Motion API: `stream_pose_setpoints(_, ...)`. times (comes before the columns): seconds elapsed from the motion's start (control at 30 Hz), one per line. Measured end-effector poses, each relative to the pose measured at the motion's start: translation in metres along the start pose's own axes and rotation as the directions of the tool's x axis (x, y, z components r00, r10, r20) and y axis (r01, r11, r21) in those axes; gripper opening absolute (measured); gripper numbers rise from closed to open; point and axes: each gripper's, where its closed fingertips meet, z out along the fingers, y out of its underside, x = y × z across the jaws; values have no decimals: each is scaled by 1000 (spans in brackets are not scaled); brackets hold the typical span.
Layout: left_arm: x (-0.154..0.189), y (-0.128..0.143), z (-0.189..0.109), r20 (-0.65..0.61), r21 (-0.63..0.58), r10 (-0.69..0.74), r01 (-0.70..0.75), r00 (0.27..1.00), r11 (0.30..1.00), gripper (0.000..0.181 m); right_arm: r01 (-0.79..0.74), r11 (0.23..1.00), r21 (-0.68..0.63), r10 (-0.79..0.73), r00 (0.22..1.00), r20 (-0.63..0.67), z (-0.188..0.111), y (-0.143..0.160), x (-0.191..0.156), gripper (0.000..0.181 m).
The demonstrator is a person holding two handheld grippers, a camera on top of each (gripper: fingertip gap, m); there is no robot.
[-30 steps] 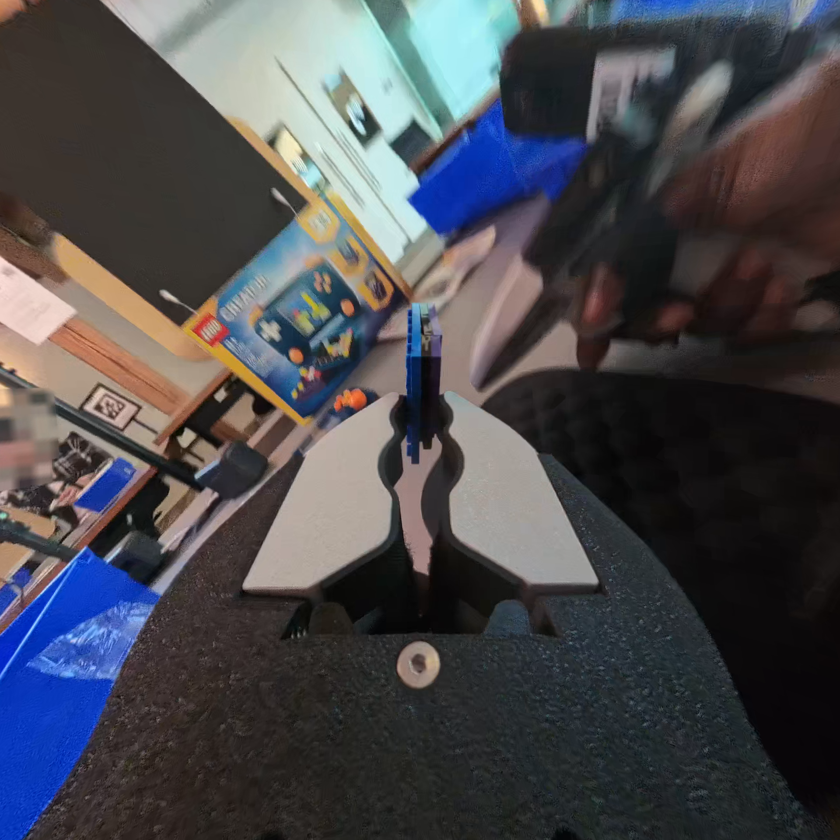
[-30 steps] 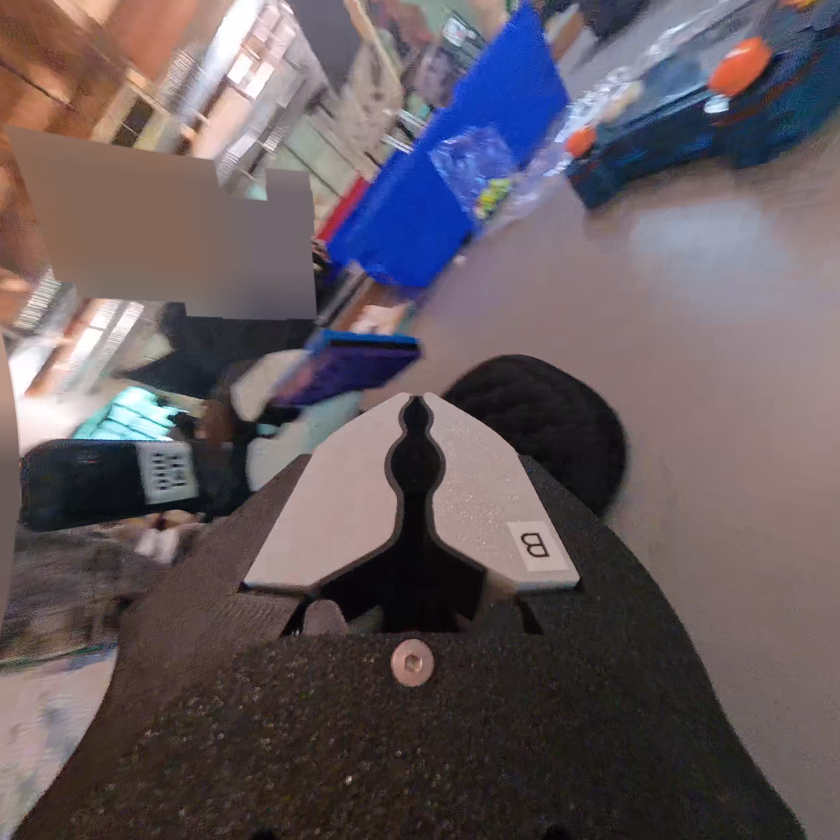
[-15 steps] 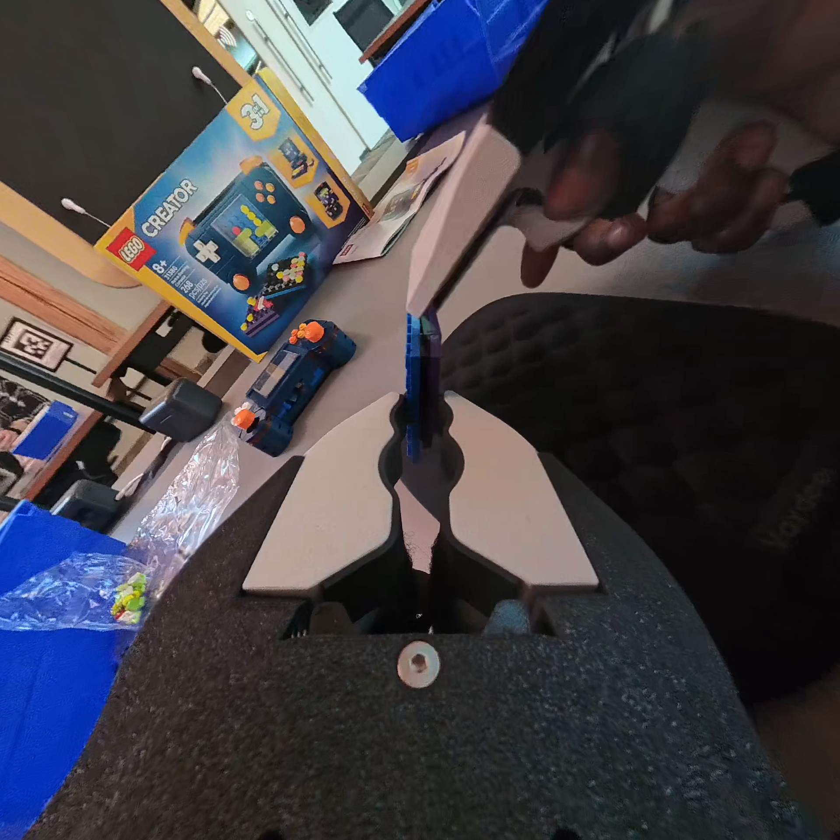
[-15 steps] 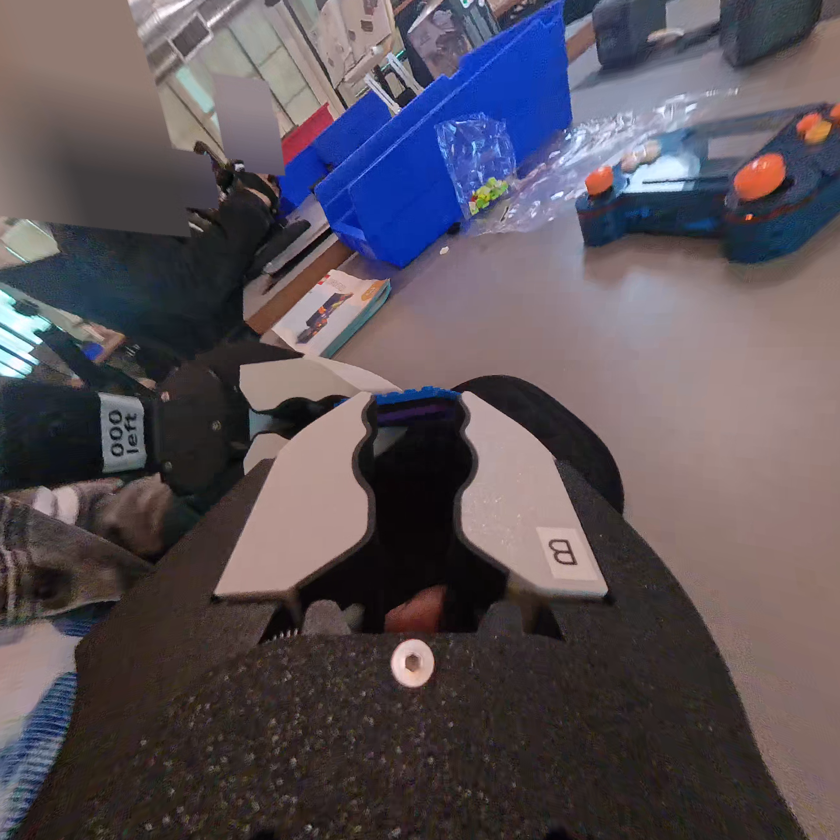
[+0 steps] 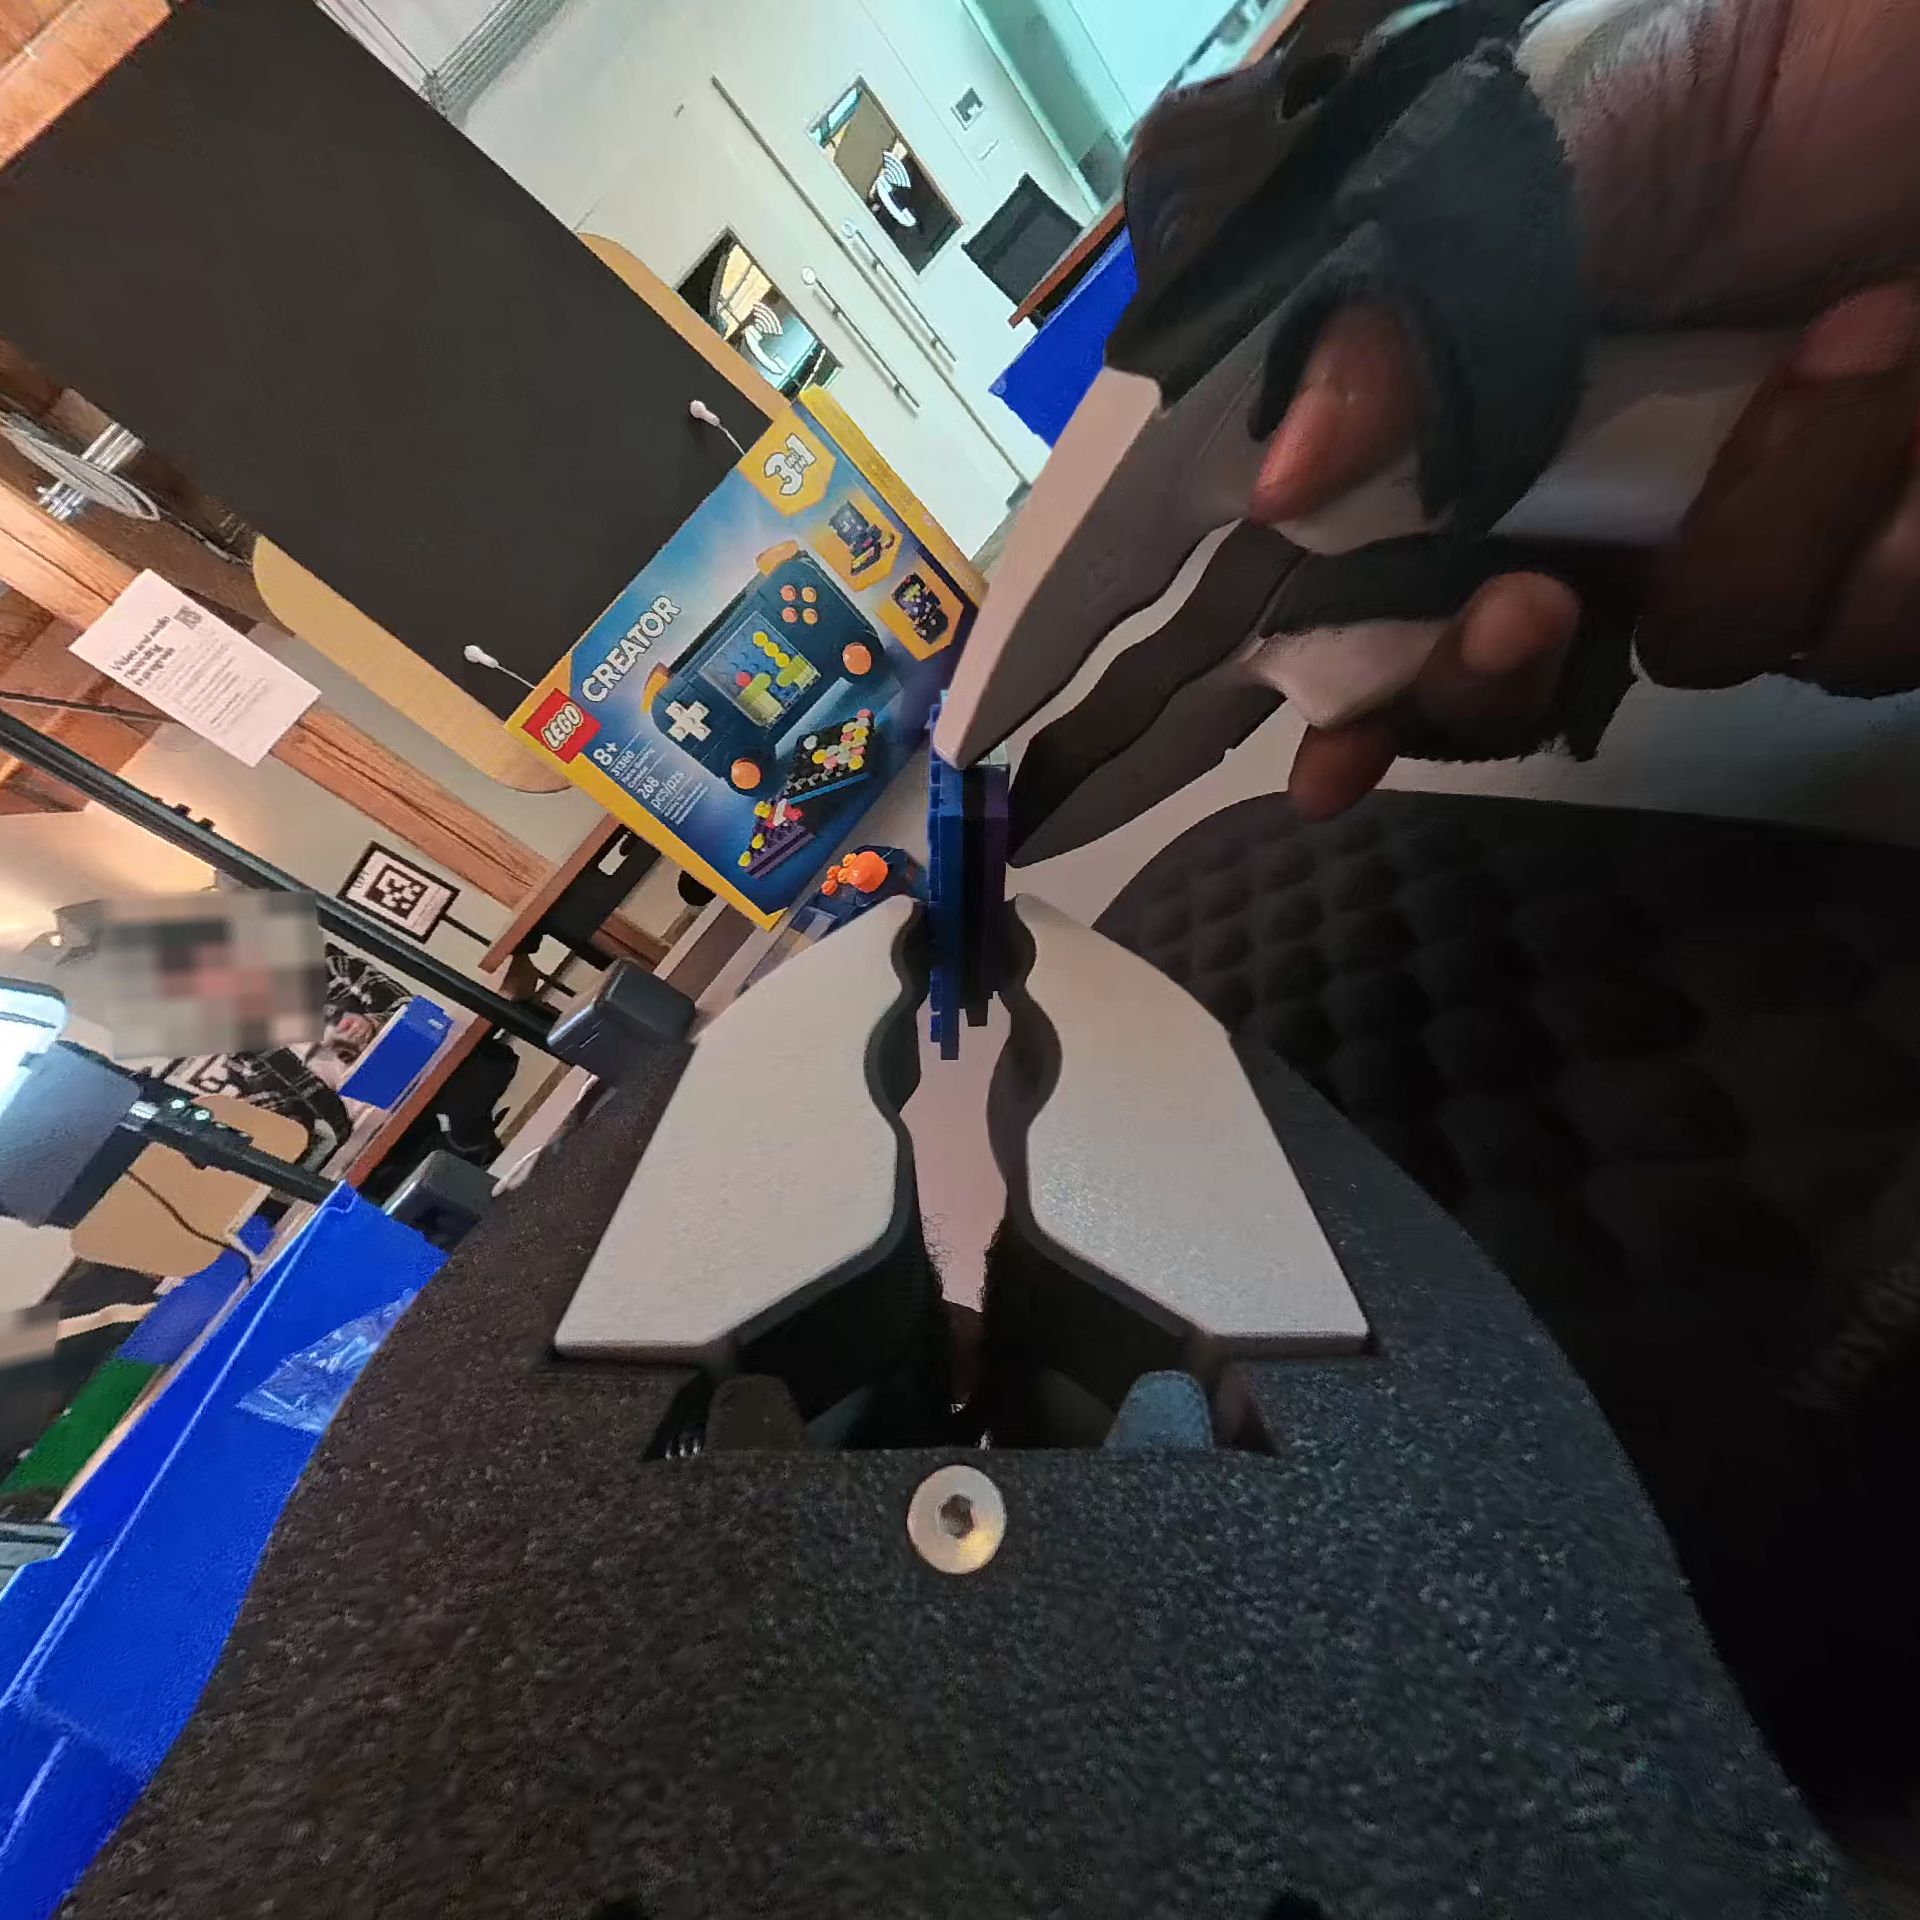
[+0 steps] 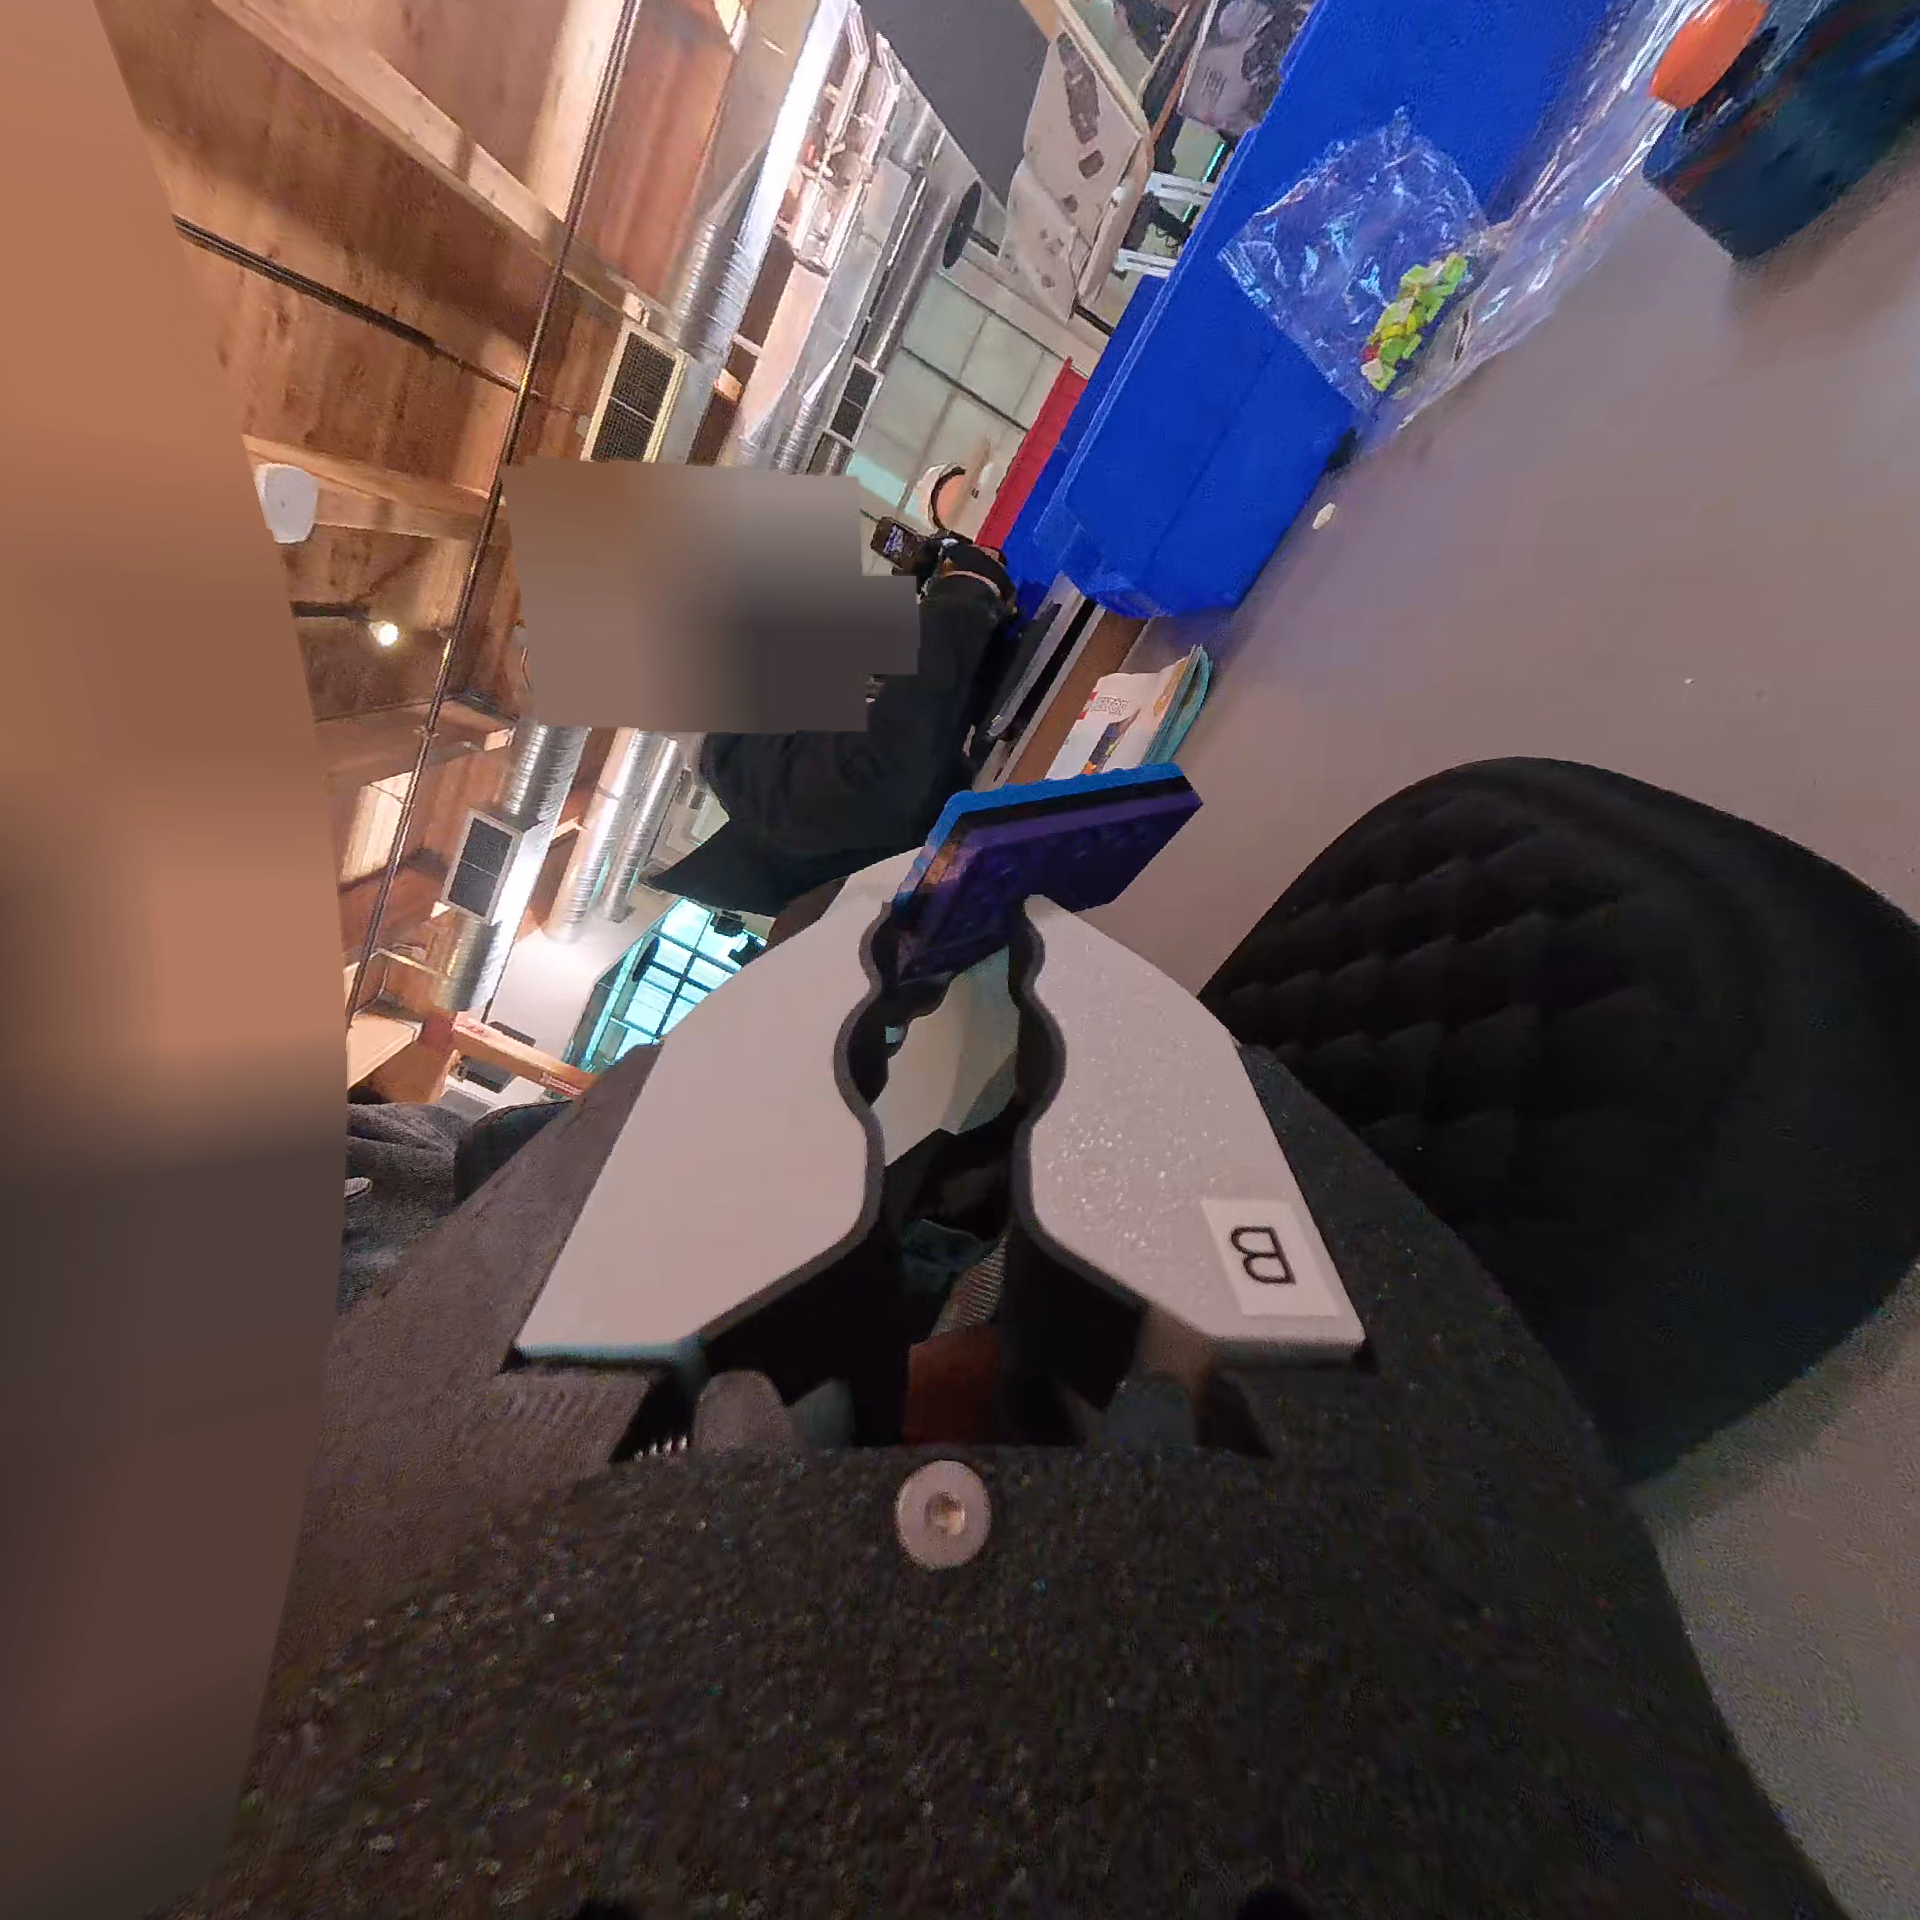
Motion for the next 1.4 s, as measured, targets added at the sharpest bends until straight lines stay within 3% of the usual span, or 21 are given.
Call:
stream_pose_setpoints(0.27, 0, -16, -7, -50, 121, -68, 74, 996, 990, 12, 49, 999, 0, -49, 993, 109, -4, 6, -14, 18)
stream_pose_setpoints(0.43, 3, -16, -11, -110, 143, -112, 128, 988, 982, 11, 123, 992, -14, -122, 990, 77, -3, 11, -15, 18)
stream_pose_setpoints(0.47, 0, -14, -11, -92, 130, -111, 123, 989, 984, 10, 133, 991, -12, -132, 990, 55, -3, 12, -13, 17)
stream_pose_setpoints(0.5, -4, -27, -19, -103, 222, -120, 141, 987, 965, 11, 169, 986, 8, -168, 982, -91, -9, 6, 7, 0)
stream_pose_setpoints(0.53, -9, -40, -26, -110, 276, -170, 194, 979, 941, 10, 284, 958, -39, -284, 921, -266, -20, 4, 33, 0)
stream_pose_setpoints(0.6, -5, 0, -8, -44, 46, -35, 37, 998, 998, 11, 238, 971, -25, -239, 959, -154, -17, 1, 11, 0)
stream_pose_setpoints(0.63, -7, 18, -4, -59, -42, -84, 81, 995, 996, 11, 253, 963, -89, -265, 949, -170, -16, 4, 10, 0)
stream_pose_setpoints(0.7, -24, 15, -11, -60, 12, -235, 236, 970, 972, 11, 438, 871, -221, -485, 837, -253, -21, 4, 16, 1)
stream_pose_setpoints(0.77, -34, 18, -16, -41, 3, -262, 263, 964, 965, 11, 617, 740, -268, -673, 672, -310, -21, -7, 14, 40)
stream_pose_setpoints(0.8, -32, 14, -14, -55, 27, -285, 286, 957, 958, 11, 676, 692, -254, -721, 623, -303, -15, -10, 5, 48)
stream_pose_setpoints(0.87, -30, 6, -16, -58, 73, -273, 277, 960, 958, 11, 727, 657, -198, -747, 591, -305, -6, -16, -7, 45)
stream_pose_setpoints(0.93, -27, 2, -18, -43, 101, -220, 223, 975, 970, 11, 676, 724, -133, -681, 671, -295, 0, -17, -9, 43)
stream_pose_setpoints(1.0, -27, -4, -21, -4, 147, -166, 165, 986, 975, 11, 474, 880, -11, -464, 857, -224, 4, -18, -11, 47)
stream_pose_setpoints(1.07, -27, -11, -24, 28, 181, -117, 110, 993, 977, 11, 224, 970, 96, -216, 973, -82, 6, -18, -17, 48)
stream_pose_setpoints(1.17, -26, -17, -27, 53, 203, -83, 70, 995, 977, 11, 21, 995, 101, -26, 999, 43, 9, -11, -20, 50)
stream_pose_setpoints(1.23, -25, -18, -27, 59, 206, -57, 44, 997, 978, 11, -4, 997, 74, 0, 999, 53, 12, -4, -19, 49)
stream_pose_setpoints(1.4, -21, -21, -28, 66, 205, -3, -11, 998, 979, 11, -28, 996, 85, 17, 992, 123, 11, -4, -26, 28)
